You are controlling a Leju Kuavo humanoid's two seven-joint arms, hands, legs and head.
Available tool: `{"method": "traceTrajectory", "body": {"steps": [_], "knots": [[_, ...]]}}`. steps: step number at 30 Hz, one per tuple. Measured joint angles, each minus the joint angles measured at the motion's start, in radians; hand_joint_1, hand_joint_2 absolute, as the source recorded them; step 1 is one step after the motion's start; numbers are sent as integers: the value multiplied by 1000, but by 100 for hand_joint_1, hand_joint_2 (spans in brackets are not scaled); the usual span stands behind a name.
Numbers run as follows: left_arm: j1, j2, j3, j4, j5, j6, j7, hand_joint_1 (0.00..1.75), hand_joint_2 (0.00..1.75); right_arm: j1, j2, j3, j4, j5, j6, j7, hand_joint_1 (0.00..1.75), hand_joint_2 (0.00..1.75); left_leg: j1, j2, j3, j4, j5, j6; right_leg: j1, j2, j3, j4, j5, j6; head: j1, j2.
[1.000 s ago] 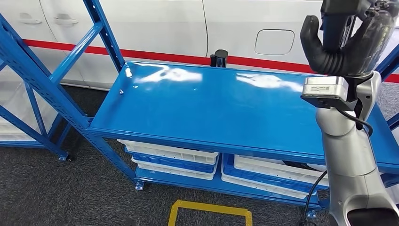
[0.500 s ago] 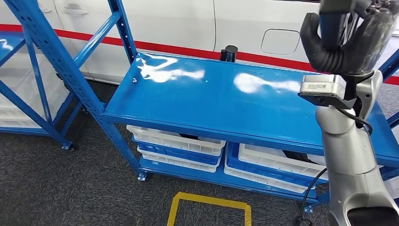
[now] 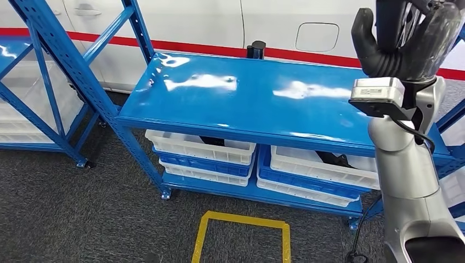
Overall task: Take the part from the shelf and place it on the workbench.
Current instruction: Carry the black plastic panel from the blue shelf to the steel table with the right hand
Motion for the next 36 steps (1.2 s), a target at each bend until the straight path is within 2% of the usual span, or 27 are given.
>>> {"method": "traceTrajectory", "body": {"steps": [1,2,3,4,6,8,9,10,12,13,14,16,17,18,20,21,22,24,25,27,28,29,31,32,33,34,36], "knots": [[0,0,0,0,-2,-1,1,0,175,3,0,0,0,1,-2,0,175,175,2,0,-19,71,-47,-4,1,-1,-12,0,10,-5,-1,0],[0,0,0,0,-3,-1,2,0,175,6,0,-1,0,1,-3,0,175,175,3,0,-32,134,-76,-7,3,-1,-24,1,19,-7,-2,0],[0,0,0,0,-4,-1,4,0,175,9,0,-1,0,2,-4,0,175,175,5,0,-33,175,-83,-9,4,-1,-36,1,29,-6,-2,0],[0,0,0,0,-5,-1,5,0,175,13,0,-1,0,2,-4,0,175,175,7,0,-17,180,-70,-10,5,-1,-48,3,38,-4,-2,0],[-2,0,0,-1,-6,-1,6,0,175,16,-1,-1,0,3,-4,0,175,175,11,0,69,88,-26,-8,5,0,-67,6,53,3,-2,0],[-5,0,0,-2,-7,-1,7,0,175,16,-3,-2,-1,5,-6,0,175,175,10,-2,166,-45,-23,-3,7,0,-78,9,64,16,-1,0],[-7,0,0,-2,-8,-1,8,0,175,15,-4,-3,-2,7,-7,0,175,175,7,-3,192,-87,-31,0,9,-1,-82,9,71,23,0,0],[-9,-1,0,-3,-8,-1,9,0,175,15,-5,-3,-2,10,-7,0,175,175,3,-5,199,-106,-35,4,9,-2,-86,8,79,32,1,0],[-10,-1,0,-3,-8,0,10,0,175,17,-5,-2,-2,14,-8,1,175,175,-2,-4,186,-115,-22,21,8,-3,-97,9,88,46,2,0],[-11,-1,0,-3,-8,0,10,0,175,18,-6,-2,-2,15,-8,2,175,175,-2,-2,177,-118,-10,32,7,-3,-109,22,74,47,3,0],[-11,-1,0,-3,-8,0,11,0,175,19,-7,-2,-2,15,-8,3,175,175,-1,0,166,-121,2,42,7,-2,-125,54,45,43,5,0],[-12,-1,0,-3,-8,0,11,0,175,21,-8,-2,-1,15,-9,3,175,175,-2,3,139,-122,25,53,5,-2,-164,170,-39,31,10,0],[-12,-1,0,-3,-7,0,11,0,175,22,-8,-2,-1,15,-9,3,175,175,-3,4,123,-121,37,54,5,-1,-178,235,-70,32,11,0],[-12,-1,0,-3,-5,0,10,0,175,24,-8,-2,-1,15,-9,4,175,175,-3,5,108,-121,49,54,5,-1,-182,280,-83,37,11,0],[-12,-1,1,-3,0,1,10,0,175,27,-7,-2,0,16,-9,4,175,175,-3,6,77,-120,73,51,5,-1,-145,278,-59,58,11,0],[-12,-1,2,-3,1,1,10,0,175,27,-6,-1,1,16,-9,4,175,175,-3,6,63,-119,84,47,5,-1,-100,225,-40,67,11,0],[-12,-2,4,-3,4,2,9,0,175,26,-5,-1,1,16,-9,4,175,175,-4,5,50,-118,96,42,6,-1,-43,148,-34,69,12,0],[-11,-3,8,-4,8,4,5,0,175,28,0,0,2,16,-9,4,175,175,-6,4,35,-118,118,31,13,1,38,22,-44,57,11,0],[-10,-3,10,-4,10,6,3,0,175,29,3,2,4,17,-9,4,175,175,-7,4,32,-120,128,26,18,3,53,-6,-53,48,11,0],[-6,-3,14,-4,12,8,-2,0,175,34,12,4,12,17,-9,4,175,175,-6,2,28,-123,140,15,15,3,38,-7,-43,32,12,0],[-4,-2,16,-4,13,9,-3,0,175,36,18,5,16,19,-9,4,175,175,-4,2,21,-114,124,9,11,2,33,-5,-33,22,11,0],[-2,-2,16,-4,13,10,-4,0,175,39,23,6,20,20,-10,4,175,175,-2,1,9,-87,90,3,6,1,23,-6,-22,11,10,0],[0,-1,17,-4,12,10,-4,0,175,48,31,8,27,23,-12,4,175,175,2,0,-25,24,-14,-6,6,-1,2,-5,2,-3,10,0],[0,-1,17,-4,11,11,-4,0,175,55,34,8,31,23,-13,3,175,175,3,0,-40,92,-54,-10,7,-2,-12,-4,13,-6,10,0],[0,-1,18,-4,11,12,-3,0,175,63,36,8,35,21,-13,2,175,175,5,0,-47,147,-72,-13,8,-2,-27,-4,24,-6,10,0],[1,-1,18,-4,11,12,-2,0,175,71,39,8,41,17,-13,-1,175,175,7,0,-40,174,-68,-15,9,-2,-42,-2,35,-4,10,0],[1,-1,20,-4,11,13,-1,0,175,85,44,8,52,3,-12,-9,175,175,11,0,24,131,-25,-15,9,-2,-71,3,53,2,10,0]]}}
